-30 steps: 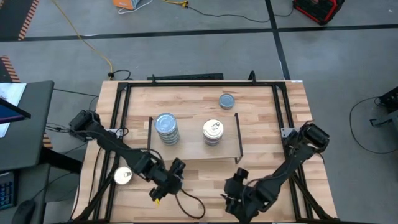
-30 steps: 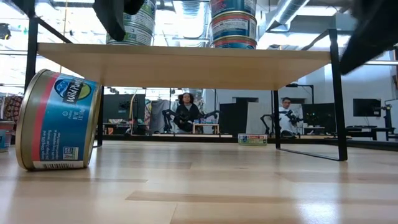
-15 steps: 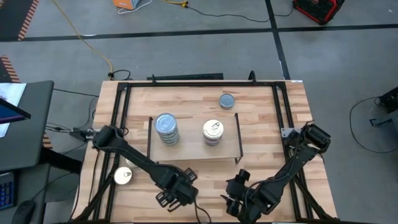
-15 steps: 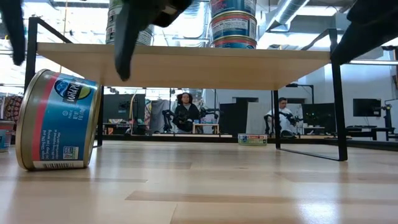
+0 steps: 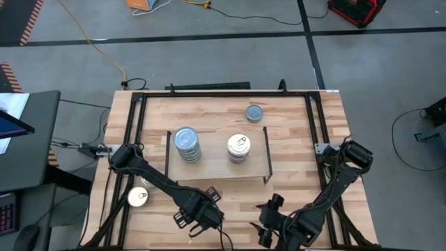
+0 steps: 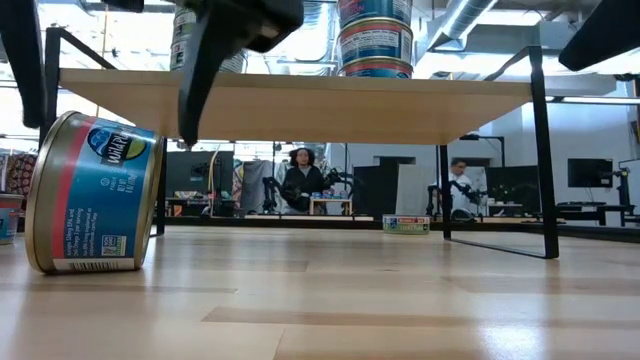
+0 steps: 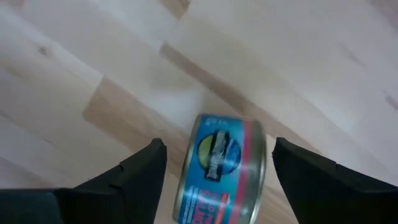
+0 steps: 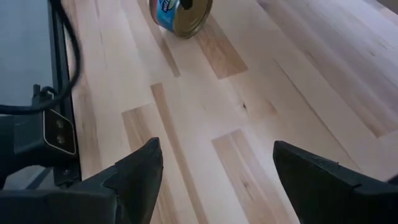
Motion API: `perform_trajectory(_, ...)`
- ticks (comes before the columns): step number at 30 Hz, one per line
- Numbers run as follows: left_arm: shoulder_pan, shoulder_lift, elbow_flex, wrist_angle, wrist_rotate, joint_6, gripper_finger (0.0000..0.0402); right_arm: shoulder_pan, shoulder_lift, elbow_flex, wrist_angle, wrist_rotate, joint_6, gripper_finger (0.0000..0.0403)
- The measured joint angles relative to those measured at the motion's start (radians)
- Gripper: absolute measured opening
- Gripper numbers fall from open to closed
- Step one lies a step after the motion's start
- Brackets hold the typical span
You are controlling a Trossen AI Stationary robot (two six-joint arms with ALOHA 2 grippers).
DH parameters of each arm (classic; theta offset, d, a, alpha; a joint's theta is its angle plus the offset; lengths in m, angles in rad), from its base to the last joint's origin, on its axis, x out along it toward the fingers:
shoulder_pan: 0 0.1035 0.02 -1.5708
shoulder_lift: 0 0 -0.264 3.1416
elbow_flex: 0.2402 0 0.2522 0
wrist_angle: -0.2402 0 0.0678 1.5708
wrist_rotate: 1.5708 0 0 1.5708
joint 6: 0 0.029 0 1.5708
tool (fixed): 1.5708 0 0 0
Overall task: Stack canned seafood by type on shelf
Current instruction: Stack the blue tuna can on top of the blue tuna can on the shelf
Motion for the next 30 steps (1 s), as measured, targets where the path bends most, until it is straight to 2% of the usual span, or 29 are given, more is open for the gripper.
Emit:
perform_trajectory(8, 0.001, 0.001, -0.027, 0.001, -0.016, 0.029, 0.0343, -0.023, 0.0, 0.0, 0.019, 0.001, -0.028, 0.0327)
perform_trajectory(13, 0.015, -0.001, -0.055, -0.012, 0.012, 0.052, 0.0341, -0.025, 0.0, 0.0, 0.036, 0.001, -0.046, 0.0327)
perform_trajectory(19, 0.016, 0.0, -0.156, 0.008, -0.007, 0.105, 0.0292, -0.026, 0.0, 0.0, 0.035, 0.001, -0.048, 0.0327)
perform_trajectory(26, 0.008, 0.001, -0.163, 0.0, -0.069, 0.083, 0.0175, -0.028, 0.0, 0.0, 0.035, 0.003, -0.049, 0.0327)
perform_trajectory(30, 0.008, 0.001, -0.121, -0.039, -0.07, 0.01, 0.0169, -0.027, 0.0, 0.0, 0.032, 0.003, -0.048, 0.0327)
